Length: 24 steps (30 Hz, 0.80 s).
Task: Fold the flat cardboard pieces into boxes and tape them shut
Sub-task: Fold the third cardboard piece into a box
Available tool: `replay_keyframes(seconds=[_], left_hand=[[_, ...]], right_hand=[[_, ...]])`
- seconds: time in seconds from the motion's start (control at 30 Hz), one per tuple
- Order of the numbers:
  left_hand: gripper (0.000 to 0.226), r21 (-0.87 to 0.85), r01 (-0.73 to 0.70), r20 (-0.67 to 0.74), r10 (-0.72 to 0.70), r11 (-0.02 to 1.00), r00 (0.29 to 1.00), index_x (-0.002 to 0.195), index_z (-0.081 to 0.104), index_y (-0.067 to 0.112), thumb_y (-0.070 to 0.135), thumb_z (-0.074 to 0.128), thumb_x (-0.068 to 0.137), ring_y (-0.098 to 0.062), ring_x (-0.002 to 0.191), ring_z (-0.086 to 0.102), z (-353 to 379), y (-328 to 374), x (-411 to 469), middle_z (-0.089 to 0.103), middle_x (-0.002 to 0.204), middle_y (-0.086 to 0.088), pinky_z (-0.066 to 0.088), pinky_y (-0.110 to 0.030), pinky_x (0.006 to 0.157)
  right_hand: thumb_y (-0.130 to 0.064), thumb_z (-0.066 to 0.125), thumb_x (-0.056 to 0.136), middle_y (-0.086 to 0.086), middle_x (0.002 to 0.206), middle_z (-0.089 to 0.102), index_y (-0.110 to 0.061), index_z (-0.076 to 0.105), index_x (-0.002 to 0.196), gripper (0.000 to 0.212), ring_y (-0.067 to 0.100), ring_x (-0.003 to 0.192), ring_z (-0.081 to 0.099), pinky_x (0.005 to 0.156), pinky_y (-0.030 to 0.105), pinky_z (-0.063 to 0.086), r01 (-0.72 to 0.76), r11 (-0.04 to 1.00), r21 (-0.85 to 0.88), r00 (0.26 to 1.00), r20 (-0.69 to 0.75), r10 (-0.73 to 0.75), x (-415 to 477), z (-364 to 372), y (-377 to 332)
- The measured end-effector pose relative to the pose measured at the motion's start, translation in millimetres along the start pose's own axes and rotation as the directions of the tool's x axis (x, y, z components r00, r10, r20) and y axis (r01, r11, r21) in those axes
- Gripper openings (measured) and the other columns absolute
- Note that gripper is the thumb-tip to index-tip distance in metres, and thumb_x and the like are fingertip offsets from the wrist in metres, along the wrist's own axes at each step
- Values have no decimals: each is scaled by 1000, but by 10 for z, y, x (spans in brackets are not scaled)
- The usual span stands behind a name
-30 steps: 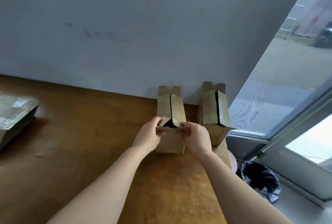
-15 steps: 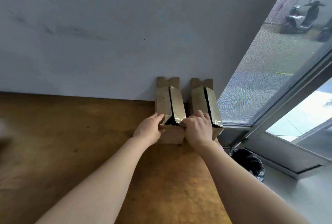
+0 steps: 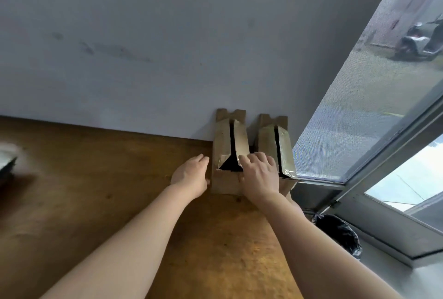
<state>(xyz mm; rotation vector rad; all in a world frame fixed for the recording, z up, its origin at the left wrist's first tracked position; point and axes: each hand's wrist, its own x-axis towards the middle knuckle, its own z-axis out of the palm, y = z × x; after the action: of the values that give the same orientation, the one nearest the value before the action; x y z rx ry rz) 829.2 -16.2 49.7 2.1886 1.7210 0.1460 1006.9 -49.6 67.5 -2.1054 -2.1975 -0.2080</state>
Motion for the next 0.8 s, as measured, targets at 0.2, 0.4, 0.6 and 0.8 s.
replay_keyframes(seconds=[0.2, 0.4, 0.6, 0.8], left_hand=[[55, 203, 120, -231, -72, 972, 970, 143, 41, 18, 30, 60, 92, -19, 141, 31, -278, -251, -583, 42, 149, 1, 31, -36, 112], [51, 274, 331, -442, -187, 903, 877, 137, 47, 21, 33, 62, 91, -19, 139, 34, -559, -742, -1466, 47, 143, 2, 29, -38, 112], [49, 233, 538, -551, -346, 810, 759, 133, 50, 21, 32, 64, 88, -19, 138, 35, -804, -1308, -2447, 49, 142, 2, 30, -40, 111], [47, 155, 666, -628, -448, 730, 637, 129, 54, 19, 21, 65, 83, -21, 133, 40, -986, -1877, -3372, 53, 137, 1, 33, -38, 107]], right_hand=[[-33, 62, 87, 1, 135, 52, -22, 53, 131, 46, 25, 129, 40, 109, 39, 26, 159, 982, 100, 984, -92, -150, -208, -201, -436], [-34, 65, 86, 1, 138, 50, -23, 53, 131, 47, 25, 131, 40, 109, 41, 29, 332, 925, 184, 938, -164, -304, -478, -408, -1133], [-33, 65, 89, 4, 143, 48, -23, 52, 136, 50, 26, 135, 39, 113, 44, 28, 477, 836, 270, 871, -268, -411, -804, -660, -2012], [-29, 70, 84, 7, 139, 53, -19, 56, 132, 51, 28, 132, 45, 109, 45, 33, 591, 751, 295, 799, -342, -495, -1143, -843, -2934]])
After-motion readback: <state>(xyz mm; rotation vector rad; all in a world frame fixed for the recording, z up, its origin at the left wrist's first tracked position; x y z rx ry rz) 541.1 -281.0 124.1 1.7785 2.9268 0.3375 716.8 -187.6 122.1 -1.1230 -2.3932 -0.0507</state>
